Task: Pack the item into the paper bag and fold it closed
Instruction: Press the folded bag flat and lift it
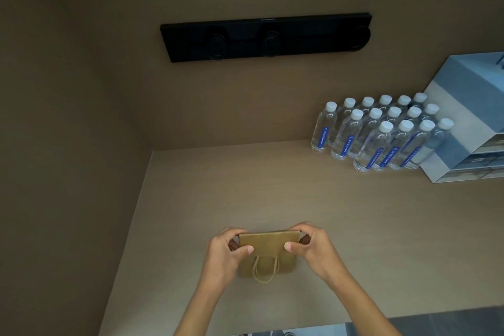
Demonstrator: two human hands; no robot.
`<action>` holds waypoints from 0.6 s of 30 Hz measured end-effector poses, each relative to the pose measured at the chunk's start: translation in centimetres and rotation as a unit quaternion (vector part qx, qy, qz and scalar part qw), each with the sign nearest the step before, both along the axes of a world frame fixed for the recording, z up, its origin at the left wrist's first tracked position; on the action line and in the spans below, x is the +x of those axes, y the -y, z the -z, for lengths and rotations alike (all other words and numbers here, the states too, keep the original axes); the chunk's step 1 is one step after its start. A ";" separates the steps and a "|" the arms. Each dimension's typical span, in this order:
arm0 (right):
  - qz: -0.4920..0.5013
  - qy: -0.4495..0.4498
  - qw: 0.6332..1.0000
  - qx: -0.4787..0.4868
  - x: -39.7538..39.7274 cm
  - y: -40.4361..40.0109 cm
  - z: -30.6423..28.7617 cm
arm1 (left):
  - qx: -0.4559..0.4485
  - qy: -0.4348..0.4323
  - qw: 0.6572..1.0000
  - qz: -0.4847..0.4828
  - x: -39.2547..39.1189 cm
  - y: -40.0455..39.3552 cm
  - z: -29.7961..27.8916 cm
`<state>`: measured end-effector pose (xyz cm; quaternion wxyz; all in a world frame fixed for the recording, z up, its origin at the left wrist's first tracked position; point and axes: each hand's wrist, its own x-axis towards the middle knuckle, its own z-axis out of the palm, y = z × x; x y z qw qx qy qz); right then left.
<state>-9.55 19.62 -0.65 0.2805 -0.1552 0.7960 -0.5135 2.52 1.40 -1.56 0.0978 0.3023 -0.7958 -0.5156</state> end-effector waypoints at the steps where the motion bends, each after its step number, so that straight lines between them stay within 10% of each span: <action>1: 0.004 -0.004 1.000 -0.003 0.1 0.0 0.2 | 0.017 -0.007 1.000 -0.010 -0.1 0.0 0.1; 18: 0.209 -0.104 0.971 -0.049 4.0 -5.6 -3.7 | 0.043 -0.077 0.994 0.072 -3.2 -3.3 -3.3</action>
